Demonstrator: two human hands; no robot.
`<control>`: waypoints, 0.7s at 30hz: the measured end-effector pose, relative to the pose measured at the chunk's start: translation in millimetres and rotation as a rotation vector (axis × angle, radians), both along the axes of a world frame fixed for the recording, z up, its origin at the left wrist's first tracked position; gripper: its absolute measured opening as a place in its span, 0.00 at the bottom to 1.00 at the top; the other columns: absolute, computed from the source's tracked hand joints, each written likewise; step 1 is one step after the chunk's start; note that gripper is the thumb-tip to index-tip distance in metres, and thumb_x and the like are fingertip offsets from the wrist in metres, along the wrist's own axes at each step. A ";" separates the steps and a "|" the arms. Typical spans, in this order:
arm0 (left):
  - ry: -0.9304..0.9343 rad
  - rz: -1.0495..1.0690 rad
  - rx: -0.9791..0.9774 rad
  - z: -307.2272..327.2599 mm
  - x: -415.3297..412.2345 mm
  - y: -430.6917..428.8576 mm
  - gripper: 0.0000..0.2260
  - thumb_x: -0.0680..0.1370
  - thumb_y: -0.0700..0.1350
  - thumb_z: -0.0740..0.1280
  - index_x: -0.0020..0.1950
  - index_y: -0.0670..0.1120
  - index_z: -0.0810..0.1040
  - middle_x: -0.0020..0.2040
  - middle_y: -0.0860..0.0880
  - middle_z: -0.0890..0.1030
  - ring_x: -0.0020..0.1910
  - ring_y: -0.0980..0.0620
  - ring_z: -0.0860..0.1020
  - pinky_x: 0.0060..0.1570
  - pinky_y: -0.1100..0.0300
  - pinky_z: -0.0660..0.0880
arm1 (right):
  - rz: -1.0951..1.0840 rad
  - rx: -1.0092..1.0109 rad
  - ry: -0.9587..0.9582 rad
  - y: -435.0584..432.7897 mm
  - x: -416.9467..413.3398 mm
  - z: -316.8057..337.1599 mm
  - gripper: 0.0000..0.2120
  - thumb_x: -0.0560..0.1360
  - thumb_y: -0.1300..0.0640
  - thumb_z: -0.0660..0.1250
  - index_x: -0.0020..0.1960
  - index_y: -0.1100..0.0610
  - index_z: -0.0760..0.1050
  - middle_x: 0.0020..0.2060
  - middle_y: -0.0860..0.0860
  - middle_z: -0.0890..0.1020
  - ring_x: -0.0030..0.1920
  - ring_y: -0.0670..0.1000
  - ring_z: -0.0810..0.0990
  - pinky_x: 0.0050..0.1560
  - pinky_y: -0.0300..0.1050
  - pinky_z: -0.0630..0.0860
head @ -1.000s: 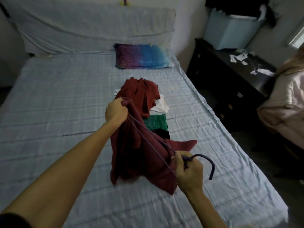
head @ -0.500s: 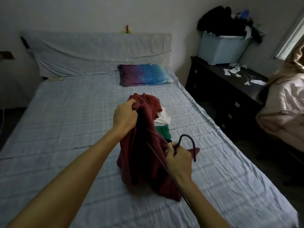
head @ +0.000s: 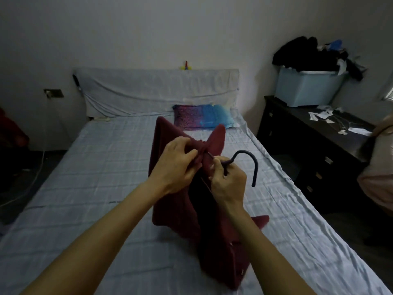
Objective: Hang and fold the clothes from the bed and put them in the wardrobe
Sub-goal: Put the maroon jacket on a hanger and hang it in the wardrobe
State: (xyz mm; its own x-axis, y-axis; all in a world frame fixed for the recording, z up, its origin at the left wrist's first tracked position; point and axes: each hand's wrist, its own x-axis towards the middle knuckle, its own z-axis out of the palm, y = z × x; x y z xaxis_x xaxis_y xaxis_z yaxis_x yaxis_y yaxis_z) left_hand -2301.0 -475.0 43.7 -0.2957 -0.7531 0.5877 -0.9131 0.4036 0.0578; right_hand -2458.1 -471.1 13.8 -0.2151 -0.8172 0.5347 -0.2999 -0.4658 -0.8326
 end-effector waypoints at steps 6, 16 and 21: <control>0.055 0.006 0.147 33.7 6.3 -31.4 0.25 0.70 0.53 0.74 0.57 0.43 0.66 0.54 0.42 0.77 0.55 0.42 0.74 0.58 0.48 0.66 | 0.092 -0.179 0.101 -21.7 -15.0 17.6 0.10 0.75 0.53 0.63 0.44 0.57 0.81 0.33 0.47 0.83 0.35 0.44 0.80 0.37 0.39 0.76; 0.039 0.030 0.310 23.6 7.9 -59.0 0.13 0.76 0.50 0.67 0.58 0.47 0.74 0.51 0.43 0.82 0.49 0.41 0.79 0.42 0.52 0.71 | -0.021 -0.332 0.229 -52.5 -27.3 12.0 0.12 0.75 0.56 0.69 0.56 0.60 0.76 0.47 0.53 0.80 0.48 0.51 0.78 0.51 0.42 0.75; 0.100 0.085 0.290 14.9 11.9 -68.6 0.11 0.76 0.52 0.67 0.54 0.49 0.73 0.49 0.43 0.81 0.47 0.40 0.79 0.44 0.47 0.74 | -0.072 -0.522 0.258 -40.5 -41.3 -44.1 0.05 0.73 0.67 0.64 0.47 0.62 0.76 0.46 0.58 0.77 0.50 0.58 0.77 0.54 0.50 0.73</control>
State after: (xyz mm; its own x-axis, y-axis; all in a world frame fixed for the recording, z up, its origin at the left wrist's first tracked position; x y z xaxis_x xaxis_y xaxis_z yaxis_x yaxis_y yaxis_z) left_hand -2289.0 -543.5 58.6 -0.1760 -0.9131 0.3678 -0.9270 0.2795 0.2503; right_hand -2499.3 -511.6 -30.3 -0.0696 -0.4194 0.9051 -0.5088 -0.7655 -0.3938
